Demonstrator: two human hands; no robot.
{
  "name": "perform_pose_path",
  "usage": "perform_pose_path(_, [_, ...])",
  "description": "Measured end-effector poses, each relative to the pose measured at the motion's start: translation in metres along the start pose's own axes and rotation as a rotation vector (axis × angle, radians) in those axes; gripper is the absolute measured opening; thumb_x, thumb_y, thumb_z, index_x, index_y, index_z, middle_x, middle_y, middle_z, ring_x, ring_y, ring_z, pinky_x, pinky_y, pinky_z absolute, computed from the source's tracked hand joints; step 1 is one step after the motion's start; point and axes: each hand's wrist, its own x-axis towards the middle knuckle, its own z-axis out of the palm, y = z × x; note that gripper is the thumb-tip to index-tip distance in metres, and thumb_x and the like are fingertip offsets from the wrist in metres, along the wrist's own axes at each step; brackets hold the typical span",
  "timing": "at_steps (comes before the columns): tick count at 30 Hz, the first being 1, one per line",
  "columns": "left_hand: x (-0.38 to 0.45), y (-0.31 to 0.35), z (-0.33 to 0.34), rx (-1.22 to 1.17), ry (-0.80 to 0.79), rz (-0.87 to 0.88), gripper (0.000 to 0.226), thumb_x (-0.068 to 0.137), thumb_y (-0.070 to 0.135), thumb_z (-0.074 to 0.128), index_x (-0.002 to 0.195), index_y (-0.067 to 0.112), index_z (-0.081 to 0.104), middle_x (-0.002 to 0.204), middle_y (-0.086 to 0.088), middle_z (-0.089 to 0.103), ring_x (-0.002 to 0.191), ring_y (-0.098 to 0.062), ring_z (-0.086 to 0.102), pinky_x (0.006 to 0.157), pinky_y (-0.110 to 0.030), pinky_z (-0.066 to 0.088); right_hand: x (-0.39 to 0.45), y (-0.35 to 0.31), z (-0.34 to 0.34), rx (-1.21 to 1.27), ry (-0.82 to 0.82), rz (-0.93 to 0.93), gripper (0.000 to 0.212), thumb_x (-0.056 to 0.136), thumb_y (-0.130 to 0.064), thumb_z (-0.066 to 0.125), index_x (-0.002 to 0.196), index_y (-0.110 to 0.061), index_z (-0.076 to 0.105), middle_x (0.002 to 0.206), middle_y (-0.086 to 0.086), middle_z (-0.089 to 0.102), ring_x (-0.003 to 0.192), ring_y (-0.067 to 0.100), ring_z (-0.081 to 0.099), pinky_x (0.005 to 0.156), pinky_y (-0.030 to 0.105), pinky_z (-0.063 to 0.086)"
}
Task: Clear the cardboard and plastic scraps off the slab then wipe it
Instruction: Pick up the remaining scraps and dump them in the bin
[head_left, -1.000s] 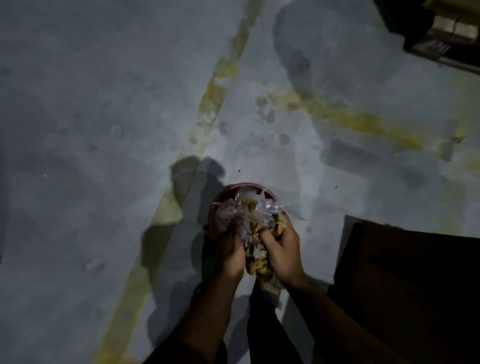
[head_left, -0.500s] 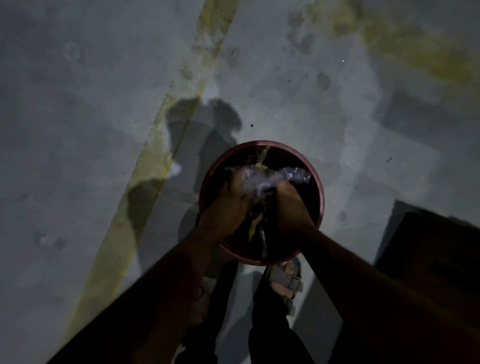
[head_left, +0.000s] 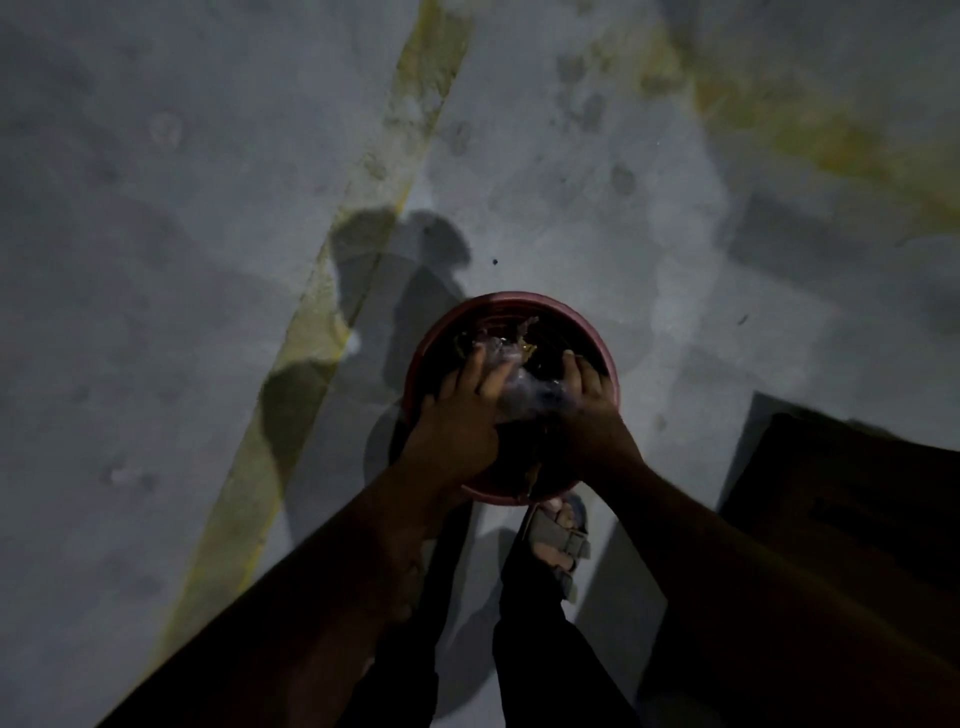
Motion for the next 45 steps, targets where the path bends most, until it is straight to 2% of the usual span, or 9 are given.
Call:
perform_pose_path(3, [-0.044,0.018,-0.039,0.038,0.115,-0.012,0.082,0.078,0.026,0.036,0.159,0.022,0.021,0.166,-0.012,0.017,0.147,-0.035,0.024,0.11,-0.054,0.036,-0.037,-0.006,-0.029,0.132,0.075,0.127,0.083,0.084,-0.02,0.081,0.148,0.01,0.037,0.143,0.038,0.045,0.128,0.053,0.047,0.102,0.059,0.049])
perform_pose_path(5, [-0.075,0.035,-0.07,0.046,0.184,-0.002,0.082,0.076,0.031,0.029,0.156,0.015,0.031,0.161,-0.015,0.03,0.144,-0.036,0.033,0.107,-0.054,0.039,-0.069,-0.025,-0.068,0.217,0.163,0.13,0.076,0.095,-0.021,0.066,0.155,0.003,0.025,0.151,0.032,0.035,0.137,0.047,0.037,0.112,0.055,0.041])
perform_pose_path(7, [-0.105,0.05,-0.098,0.091,0.236,0.045,0.078,0.076,0.025,0.042,0.153,0.012,0.036,0.158,-0.016,0.036,0.141,-0.037,0.039,0.105,-0.055,0.042,-0.101,-0.046,-0.105,0.257,0.156,0.101,0.078,0.095,-0.026,0.062,0.159,-0.008,0.02,0.16,0.024,0.026,0.146,0.038,0.027,0.121,0.047,0.03])
perform_pose_path(14, [-0.227,0.12,-0.202,0.247,0.272,0.177,0.079,0.09,0.025,0.06,0.159,0.018,0.023,0.165,-0.006,0.025,0.15,-0.027,0.026,0.113,-0.051,0.032,-0.242,-0.109,-0.202,0.075,0.284,-0.024,0.076,0.092,-0.046,0.035,0.16,-0.015,0.02,0.164,0.013,0.025,0.152,0.032,0.021,0.122,0.055,0.021])
perform_pose_path(17, [-0.278,0.15,-0.237,0.287,0.32,0.254,0.075,0.09,0.027,0.062,0.156,0.016,0.029,0.165,-0.007,0.026,0.15,-0.026,0.026,0.114,-0.05,0.031,-0.304,-0.129,-0.234,0.055,0.373,0.003,0.072,0.098,-0.044,0.041,0.16,-0.017,0.019,0.167,0.01,0.019,0.155,0.028,0.014,0.124,0.054,0.012])
perform_pose_path(21, [-0.337,0.193,-0.267,0.326,0.387,0.417,0.069,0.093,0.035,0.053,0.156,0.015,0.031,0.164,-0.009,0.027,0.149,-0.027,0.029,0.113,-0.047,0.033,-0.39,-0.145,-0.258,0.036,0.496,0.102,0.071,0.1,-0.049,0.035,0.161,-0.019,0.016,0.169,0.006,0.012,0.156,0.025,0.008,0.124,0.055,0.011])
perform_pose_path(25, [-0.378,0.246,-0.281,0.417,0.39,0.545,0.067,0.102,0.042,0.037,0.16,0.021,0.012,0.169,-0.003,0.008,0.154,-0.022,0.014,0.119,-0.045,0.021,-0.467,-0.144,-0.264,0.03,0.62,0.241,0.07,0.102,-0.055,0.025,0.162,-0.021,0.014,0.169,0.005,0.011,0.156,0.025,0.007,0.123,0.056,0.012])
perform_pose_path(34, [-0.463,0.372,-0.234,0.459,0.342,0.928,0.067,0.1,0.041,0.05,0.158,0.02,0.025,0.167,-0.003,0.021,0.152,-0.023,0.021,0.116,-0.047,0.026,-0.625,-0.086,-0.24,0.059,0.905,0.571,0.066,0.097,-0.053,0.041,0.156,-0.023,0.033,0.165,0.005,0.027,0.154,0.025,0.02,0.12,0.055,0.018])
perform_pose_path(45, [-0.523,0.51,-0.054,0.597,-0.054,1.068,0.074,0.093,0.05,0.041,0.157,0.018,0.024,0.162,-0.01,0.027,0.15,-0.03,0.02,0.122,-0.043,0.015,-0.825,0.021,-0.093,0.209,1.009,1.078,0.061,0.094,-0.053,0.048,0.147,-0.024,0.047,0.158,0.006,0.042,0.148,0.027,0.034,0.115,0.058,0.023])
